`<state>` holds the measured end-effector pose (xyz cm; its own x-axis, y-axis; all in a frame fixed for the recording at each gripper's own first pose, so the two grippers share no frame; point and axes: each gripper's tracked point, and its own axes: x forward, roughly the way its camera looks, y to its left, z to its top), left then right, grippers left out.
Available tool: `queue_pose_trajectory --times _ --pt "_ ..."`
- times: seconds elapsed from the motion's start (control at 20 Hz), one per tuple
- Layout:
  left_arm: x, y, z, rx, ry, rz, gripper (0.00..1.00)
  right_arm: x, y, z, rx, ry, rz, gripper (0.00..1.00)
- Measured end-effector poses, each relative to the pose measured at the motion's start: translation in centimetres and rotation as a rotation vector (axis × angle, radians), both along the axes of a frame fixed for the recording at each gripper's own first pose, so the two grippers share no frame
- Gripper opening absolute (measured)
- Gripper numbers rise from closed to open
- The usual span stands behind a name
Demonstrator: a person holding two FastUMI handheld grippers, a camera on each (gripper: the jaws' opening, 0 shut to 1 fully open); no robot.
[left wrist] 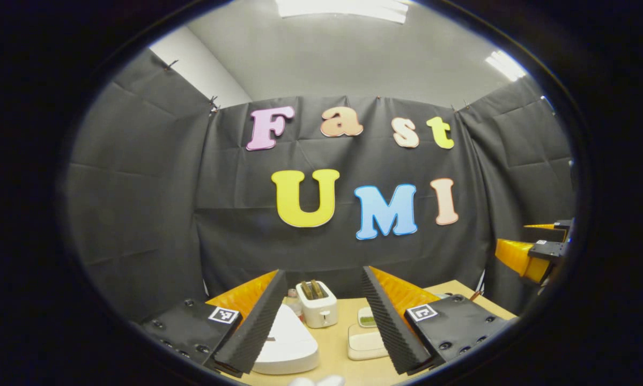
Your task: Close the left gripper, press the button to open the rice cooker; take a wooden spoon from the chopstick holder with the right hand, scoop a spoonful of rice and pour it into the rice cooker, then put the wooden spoon back into the chopstick holder.
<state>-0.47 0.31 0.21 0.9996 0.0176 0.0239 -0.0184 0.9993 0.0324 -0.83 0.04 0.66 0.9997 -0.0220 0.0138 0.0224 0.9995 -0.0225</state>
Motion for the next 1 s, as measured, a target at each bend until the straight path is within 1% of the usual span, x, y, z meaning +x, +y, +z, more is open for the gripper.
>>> queue_pose_trajectory --times 0.2,0.4,0.5,0.55,0.6,0.7,0.8,0.9,1.0 --pt "0.0 0.4 0.0 -0.003 -0.002 0.009 1.00 -0.2 0.1 -0.2 0.003 0.004 0.002 0.96" --pt "0.0 0.7 -0.5 -0.021 0.010 0.009 0.54 -0.3 -0.1 0.0 0.038 -0.005 -0.004 0.96" --pt "0.2 2.2 -1.2 -0.036 0.027 0.061 0.32 -0.3 -0.2 -0.2 0.036 0.001 -0.008 0.96" --pt "0.3 2.9 -1.7 -0.047 0.051 0.070 0.20 -0.3 -0.4 -0.3 0.028 0.004 -0.012 0.96" --pt "0.5 2.6 -2.7 -0.057 0.086 0.067 0.09 -0.4 -0.4 -0.4 0.022 0.006 -0.013 0.96" --pt "1.3 2.7 -3.5 -0.080 0.120 0.054 0.09 -0.3 -0.3 -0.7 0.018 0.016 -0.012 0.96" --pt "2.7 4.1 -4.4 -0.075 0.139 0.075 0.08 -0.1 -0.2 -1.5 0.013 0.038 -0.008 0.96" --pt "4.4 5.9 -6.7 -0.085 0.187 0.113 0.09 0.1 -0.4 -2.2 0.005 0.062 -0.010 0.96" --pt "6.2 8.4 -9.4 -0.096 0.229 0.170 0.09 0.3 -0.2 -3.1 0.004 0.092 -0.005 0.96"
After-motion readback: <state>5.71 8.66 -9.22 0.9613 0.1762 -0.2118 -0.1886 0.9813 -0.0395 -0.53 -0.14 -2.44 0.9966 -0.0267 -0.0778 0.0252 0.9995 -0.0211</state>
